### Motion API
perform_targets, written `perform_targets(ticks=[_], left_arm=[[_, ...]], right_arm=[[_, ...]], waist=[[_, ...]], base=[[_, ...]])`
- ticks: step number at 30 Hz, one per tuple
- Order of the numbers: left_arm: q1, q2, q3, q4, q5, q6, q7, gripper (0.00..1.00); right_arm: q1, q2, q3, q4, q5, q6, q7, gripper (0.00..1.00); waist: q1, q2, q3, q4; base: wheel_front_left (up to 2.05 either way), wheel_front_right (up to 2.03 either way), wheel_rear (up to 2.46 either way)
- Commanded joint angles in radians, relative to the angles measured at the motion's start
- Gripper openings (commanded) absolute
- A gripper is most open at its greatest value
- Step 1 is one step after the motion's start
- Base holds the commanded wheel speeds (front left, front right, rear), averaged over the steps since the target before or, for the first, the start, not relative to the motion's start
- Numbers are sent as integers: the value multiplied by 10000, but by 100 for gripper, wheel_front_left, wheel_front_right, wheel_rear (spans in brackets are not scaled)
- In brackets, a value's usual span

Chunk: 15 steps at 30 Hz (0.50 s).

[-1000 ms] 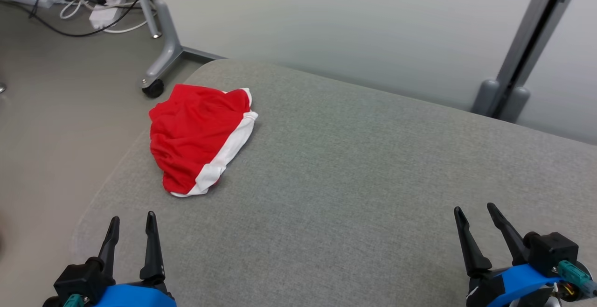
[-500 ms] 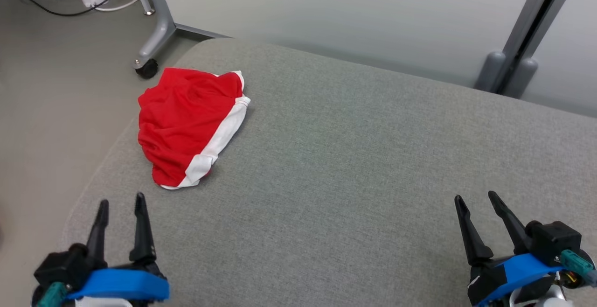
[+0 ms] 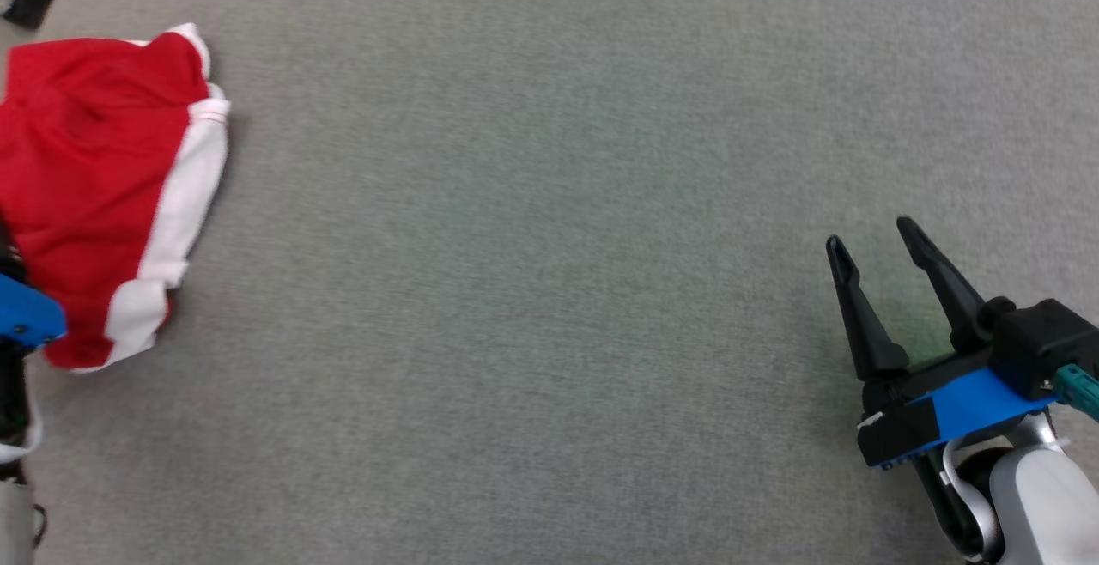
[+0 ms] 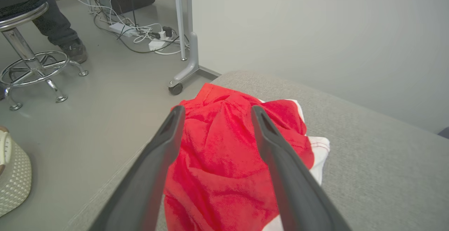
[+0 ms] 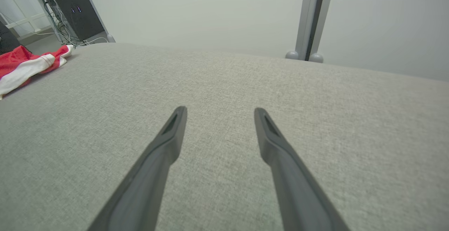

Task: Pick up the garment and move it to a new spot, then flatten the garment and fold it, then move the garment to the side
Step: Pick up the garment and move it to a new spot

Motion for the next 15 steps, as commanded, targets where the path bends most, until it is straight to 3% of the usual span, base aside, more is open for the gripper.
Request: perform_targets(ticks=[1,6,11,12,13,15], left_arm=[[-127,145,110,162,21,98,90,100],[-290,455,639,1212,-456,654,1005,100],[-185,-21,621,2039,-1360,719,2926,100],[-106,-122,552,2089,-1533,661,3433,35],[-30,-112,481,2073,-1641,597,3807,0],[38,42,429,1773,-1743,480,4153,0]], right_arm=[[-192,-29,55,-127,-113,3,0,100],[-488,157,66,-387,-86,1,-191,100],[-472,254,40,-207,-32,1,-424,100],[-471,292,24,-178,-20,1,-482,100],[-481,334,48,-122,-7,1,-516,100],[-488,395,51,-14,4,1,-624,100]], waist=[[-4,0,273,-179],[-4,0,1153,-1121],[-4,0,1444,-1604],[-4,0,1424,-1660],[-4,0,1375,-1726],[-4,0,1220,-1800]], base=[[0,0,0],[0,0,0],[0,0,0],[0,0,0],[0,0,0],[0,0,0]])
